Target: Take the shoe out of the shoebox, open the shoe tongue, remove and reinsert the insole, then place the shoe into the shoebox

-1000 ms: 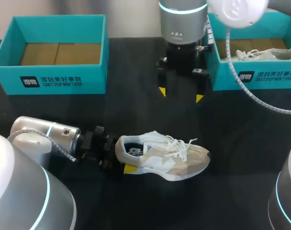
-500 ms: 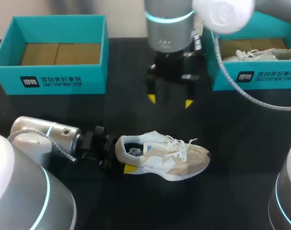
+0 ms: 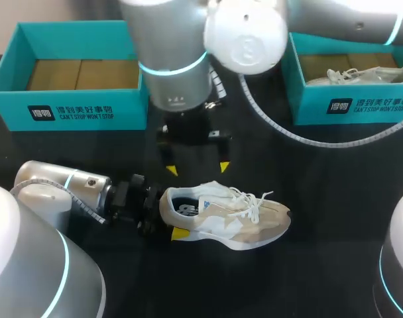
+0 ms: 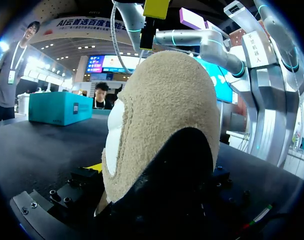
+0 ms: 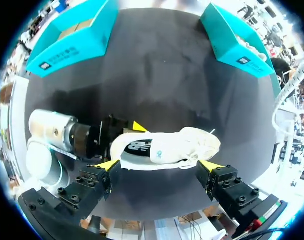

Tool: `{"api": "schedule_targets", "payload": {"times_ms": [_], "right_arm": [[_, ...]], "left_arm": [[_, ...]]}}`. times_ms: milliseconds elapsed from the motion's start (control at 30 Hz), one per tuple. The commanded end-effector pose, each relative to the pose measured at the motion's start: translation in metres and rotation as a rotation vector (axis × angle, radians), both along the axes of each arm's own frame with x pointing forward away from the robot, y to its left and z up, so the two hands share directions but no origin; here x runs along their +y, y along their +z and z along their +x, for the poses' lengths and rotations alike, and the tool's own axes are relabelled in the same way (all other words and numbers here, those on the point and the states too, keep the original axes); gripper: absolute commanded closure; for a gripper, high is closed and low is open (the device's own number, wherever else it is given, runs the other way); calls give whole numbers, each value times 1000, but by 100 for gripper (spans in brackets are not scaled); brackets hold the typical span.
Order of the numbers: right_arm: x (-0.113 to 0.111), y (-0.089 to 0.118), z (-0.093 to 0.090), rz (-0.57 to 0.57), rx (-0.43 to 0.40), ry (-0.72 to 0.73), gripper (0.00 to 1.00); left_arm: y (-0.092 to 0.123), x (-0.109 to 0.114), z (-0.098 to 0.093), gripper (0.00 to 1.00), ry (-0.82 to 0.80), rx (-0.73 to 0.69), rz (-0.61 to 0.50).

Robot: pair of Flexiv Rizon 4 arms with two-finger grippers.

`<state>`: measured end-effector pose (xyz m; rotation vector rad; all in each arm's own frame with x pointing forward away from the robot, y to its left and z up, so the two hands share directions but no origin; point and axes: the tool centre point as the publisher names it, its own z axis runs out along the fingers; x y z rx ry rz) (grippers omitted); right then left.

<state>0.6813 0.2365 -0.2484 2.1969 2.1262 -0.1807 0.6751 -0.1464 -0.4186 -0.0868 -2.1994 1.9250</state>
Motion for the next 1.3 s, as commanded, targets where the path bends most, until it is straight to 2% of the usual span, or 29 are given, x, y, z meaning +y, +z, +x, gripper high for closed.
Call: {"api": "schedule_targets", "payload": {"times_ms": [33,433,500,733,867,1300], "right_arm": [[9,-12,-15,-104,-73,-287,0],[6,-11,-17,-102,-76,-306,0],[5,-19,-17,-140,-94,-361,0],[-1,-42,-19,-128,-118,-430,0],[-5,-50,-20,-103,-157,-475,0],[-12,-67,-22,-123,-245,-579,0]], "left_arm": [[1,0,0,100,2,0,1],[1,0,0,100,2,0,1],[1,0,0,100,2,0,1],[1,0,0,100,2,0,1],[1,0,0,100,2,0,1],[1,0,0,100,2,0,1]]}}
